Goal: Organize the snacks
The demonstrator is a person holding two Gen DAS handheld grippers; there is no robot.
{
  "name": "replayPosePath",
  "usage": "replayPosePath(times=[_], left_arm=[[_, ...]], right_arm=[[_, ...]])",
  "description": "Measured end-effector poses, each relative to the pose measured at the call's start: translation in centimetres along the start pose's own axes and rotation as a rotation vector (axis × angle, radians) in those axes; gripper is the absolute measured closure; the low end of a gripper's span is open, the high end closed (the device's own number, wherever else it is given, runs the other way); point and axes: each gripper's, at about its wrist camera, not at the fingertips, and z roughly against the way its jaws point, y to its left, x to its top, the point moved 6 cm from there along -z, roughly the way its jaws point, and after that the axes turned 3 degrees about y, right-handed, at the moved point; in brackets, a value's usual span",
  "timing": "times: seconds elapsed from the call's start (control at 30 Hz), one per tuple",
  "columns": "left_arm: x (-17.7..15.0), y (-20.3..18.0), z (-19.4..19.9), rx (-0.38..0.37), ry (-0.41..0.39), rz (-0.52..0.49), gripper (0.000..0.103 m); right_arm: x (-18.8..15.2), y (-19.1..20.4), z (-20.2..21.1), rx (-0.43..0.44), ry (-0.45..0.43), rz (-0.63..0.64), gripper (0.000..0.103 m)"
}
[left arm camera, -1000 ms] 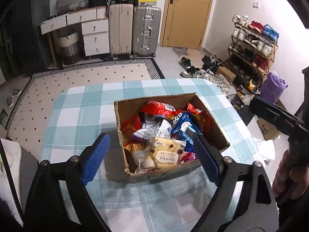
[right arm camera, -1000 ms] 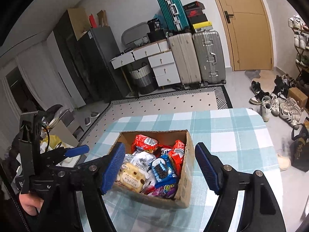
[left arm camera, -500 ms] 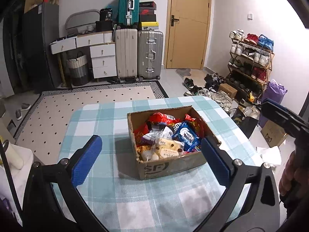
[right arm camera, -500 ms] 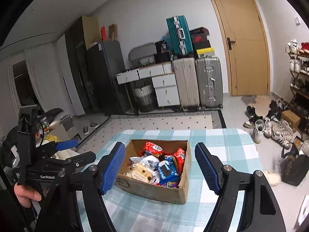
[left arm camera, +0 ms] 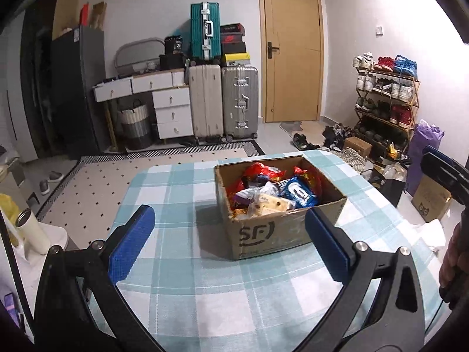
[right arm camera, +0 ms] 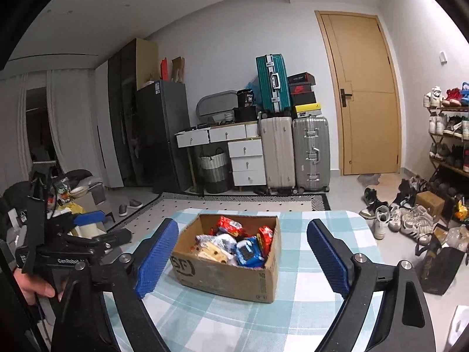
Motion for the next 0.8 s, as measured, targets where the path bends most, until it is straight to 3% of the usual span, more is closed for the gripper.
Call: replayPosePath(times=[0.8], left_arm=[[-9.9,4.5,-4.6,0.047,-0.035,0.093,0.001]], right_arm=[[-8.2,-1.7,-0.4,-0.098,-0.008,0.037,0.012]])
